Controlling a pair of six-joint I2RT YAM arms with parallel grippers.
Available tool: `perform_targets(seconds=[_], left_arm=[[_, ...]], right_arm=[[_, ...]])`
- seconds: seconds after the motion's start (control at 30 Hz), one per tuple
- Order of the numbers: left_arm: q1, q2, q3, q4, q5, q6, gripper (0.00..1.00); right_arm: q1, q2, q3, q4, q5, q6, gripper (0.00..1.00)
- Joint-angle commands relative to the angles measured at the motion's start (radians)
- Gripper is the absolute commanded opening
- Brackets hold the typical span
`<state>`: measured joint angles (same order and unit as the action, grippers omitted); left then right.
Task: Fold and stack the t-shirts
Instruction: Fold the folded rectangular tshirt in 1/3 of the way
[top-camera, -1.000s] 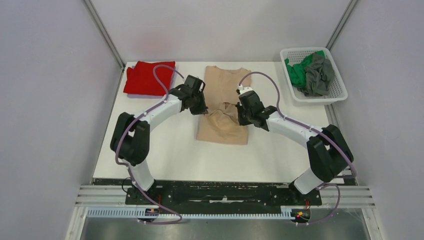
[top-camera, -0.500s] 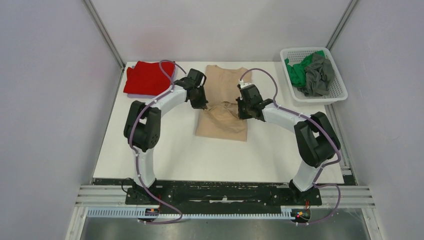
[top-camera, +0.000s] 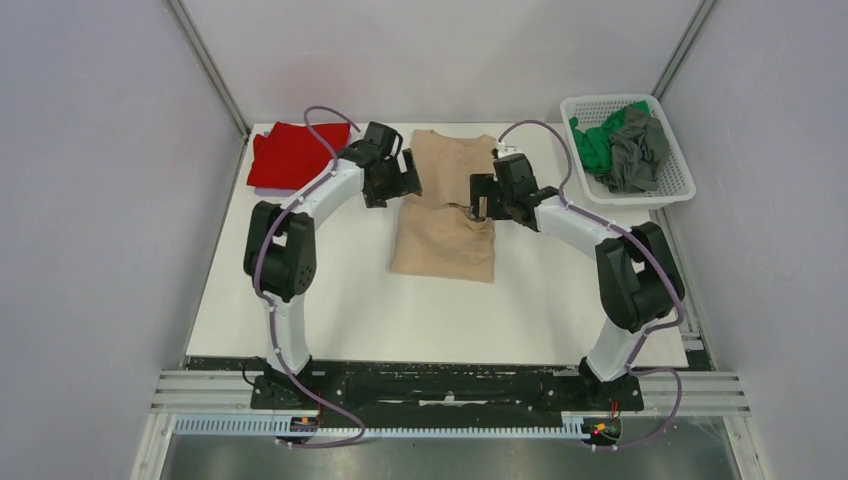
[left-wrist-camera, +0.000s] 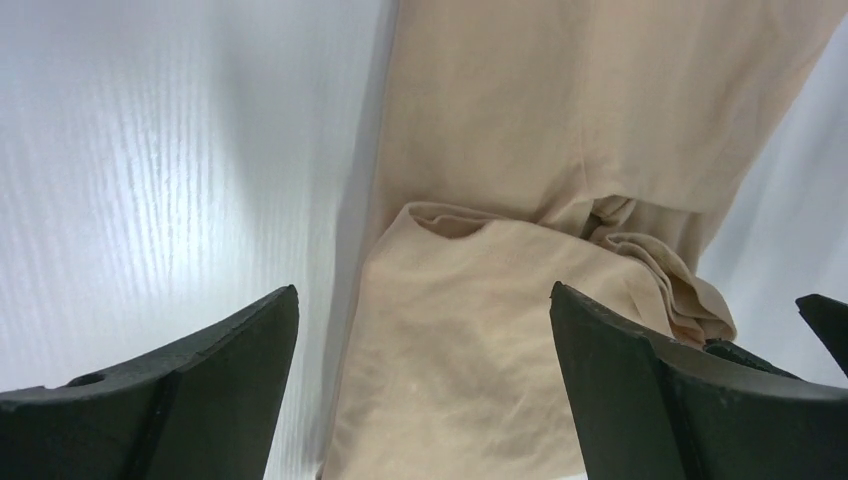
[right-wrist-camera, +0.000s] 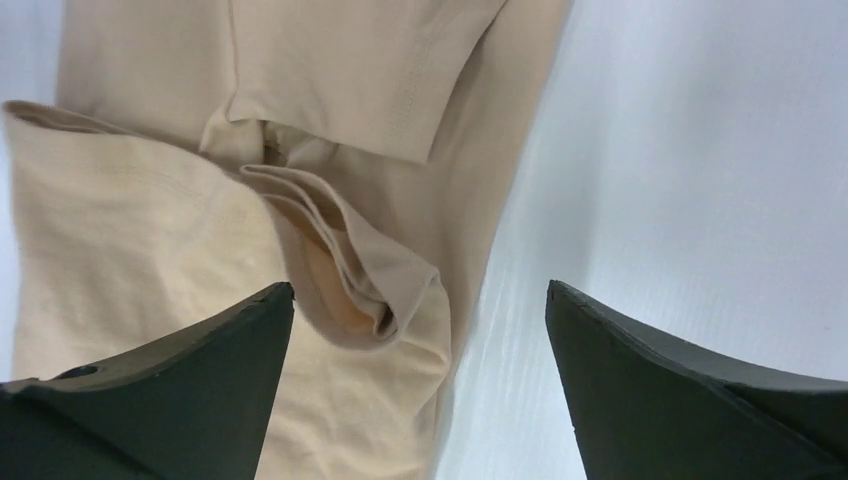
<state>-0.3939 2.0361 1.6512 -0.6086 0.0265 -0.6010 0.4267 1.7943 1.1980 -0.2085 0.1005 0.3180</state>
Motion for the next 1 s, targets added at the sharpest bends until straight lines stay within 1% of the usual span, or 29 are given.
perform_targets(seconds=[0.0, 0.1, 0.17, 0.27, 0.33, 0.43, 0.53, 0.63, 0.73, 0.83, 0.9, 0.97], left_arm=[[0.004, -0.153, -0.060, -0.013, -0.023, 0.025, 1.00], [0.004, -0.226, -0.170, 0.002, 0.000, 0.011, 1.00], [0.004, -0.268, -0.242, 0.012, 0.021, 0.000, 1.00], [0.004, -0.337, -0.363, 0.028, 0.026, -0.022, 1.00], [0.004, -0.384, -0.438, 0.044, 0.029, -0.044, 1.00], [0.003, -0.443, -0.542, 0.065, 0.031, -0.078, 1.00], [-0.001, -0.496, -0.632, 0.107, 0.042, -0.120, 1.00], [-0.010, -0.533, -0.684, 0.128, 0.043, -0.147, 1.00], [-0.012, -0.553, -0.711, 0.129, 0.031, -0.160, 1.00], [-0.012, -0.557, -0.717, 0.130, 0.015, -0.159, 1.00], [-0.013, -0.541, -0.709, 0.131, 0.016, -0.154, 1.00], [-0.012, -0.517, -0.699, 0.138, 0.017, -0.153, 1.00]], right_arm=[[0.003, -0.137, -0.068, 0.053, -0.007, -0.010, 0.98], [0.002, -0.180, -0.143, 0.078, -0.096, -0.026, 0.98], [0.002, -0.195, -0.185, 0.109, -0.199, -0.036, 0.98], [0.016, -0.213, -0.262, 0.228, -0.381, -0.016, 0.98], [0.039, -0.203, -0.281, 0.279, -0.444, -0.013, 0.98], [0.060, -0.152, -0.254, 0.287, -0.441, -0.020, 0.98], [0.057, -0.083, -0.212, 0.309, -0.352, -0.029, 0.98], [0.041, -0.002, -0.141, 0.316, -0.286, -0.038, 0.98], [0.005, 0.083, -0.069, 0.312, -0.264, -0.024, 0.98], [-0.021, 0.135, -0.003, 0.305, -0.233, -0.041, 0.98], [-0.032, 0.148, 0.054, 0.275, -0.232, -0.054, 0.98], [-0.034, 0.125, 0.072, 0.245, -0.242, -0.078, 0.98]])
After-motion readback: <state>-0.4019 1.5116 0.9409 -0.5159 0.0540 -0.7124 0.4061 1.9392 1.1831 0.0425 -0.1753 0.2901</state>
